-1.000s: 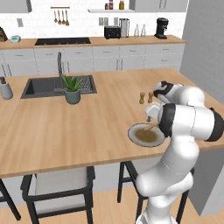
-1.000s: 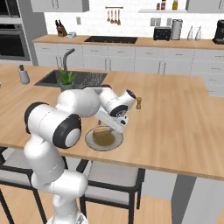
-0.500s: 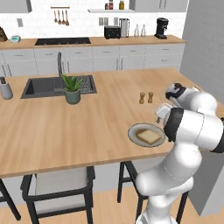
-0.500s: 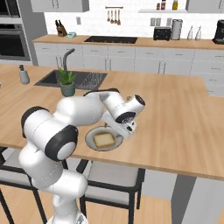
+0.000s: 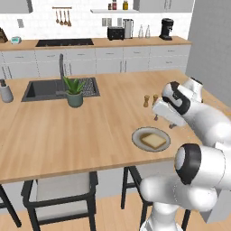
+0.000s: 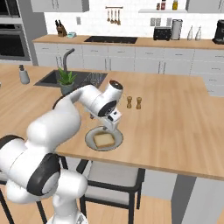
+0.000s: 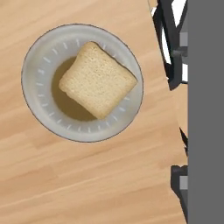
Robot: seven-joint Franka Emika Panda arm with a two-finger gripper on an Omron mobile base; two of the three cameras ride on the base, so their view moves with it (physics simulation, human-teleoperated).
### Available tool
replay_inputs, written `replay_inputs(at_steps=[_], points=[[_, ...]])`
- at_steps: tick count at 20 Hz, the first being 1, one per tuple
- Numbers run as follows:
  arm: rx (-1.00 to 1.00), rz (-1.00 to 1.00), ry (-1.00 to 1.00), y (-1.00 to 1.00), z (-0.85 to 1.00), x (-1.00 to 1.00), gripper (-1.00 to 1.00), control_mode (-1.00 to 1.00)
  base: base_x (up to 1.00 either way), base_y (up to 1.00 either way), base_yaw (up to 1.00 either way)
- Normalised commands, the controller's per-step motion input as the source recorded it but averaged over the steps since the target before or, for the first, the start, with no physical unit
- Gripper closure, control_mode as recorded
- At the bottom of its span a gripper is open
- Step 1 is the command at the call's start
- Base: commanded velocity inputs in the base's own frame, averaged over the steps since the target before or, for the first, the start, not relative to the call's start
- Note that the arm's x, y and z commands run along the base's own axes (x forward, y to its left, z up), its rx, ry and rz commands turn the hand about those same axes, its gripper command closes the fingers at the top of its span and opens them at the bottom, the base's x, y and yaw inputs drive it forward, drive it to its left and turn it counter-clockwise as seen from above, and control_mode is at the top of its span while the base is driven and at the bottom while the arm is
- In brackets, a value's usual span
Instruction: Start the toaster. Once the lever pops up, take the bread to the plate on the dining counter.
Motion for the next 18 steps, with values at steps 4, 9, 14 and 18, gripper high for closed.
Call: replay_inputs(at_steps=[4, 9, 14, 18], points=[[-0.21, -0.13, 0.01, 0.62, 0.8, -0.56, -1.0, -1.0, 0.0, 0.0, 0.0], [-0.23, -0.06, 0.0, 0.66, 0.65, -0.87, -1.0, -1.0, 0.0, 0.0, 0.0], [-0.11, 0.02, 0.01, 0.1, 0.59, -0.77, -1.0, -1.0, 0.0, 0.0, 0.0], [-0.15, 0.17, 0.0, 0.11, 0.48, -0.65, -1.0, -1.0, 0.0, 0.0, 0.0]])
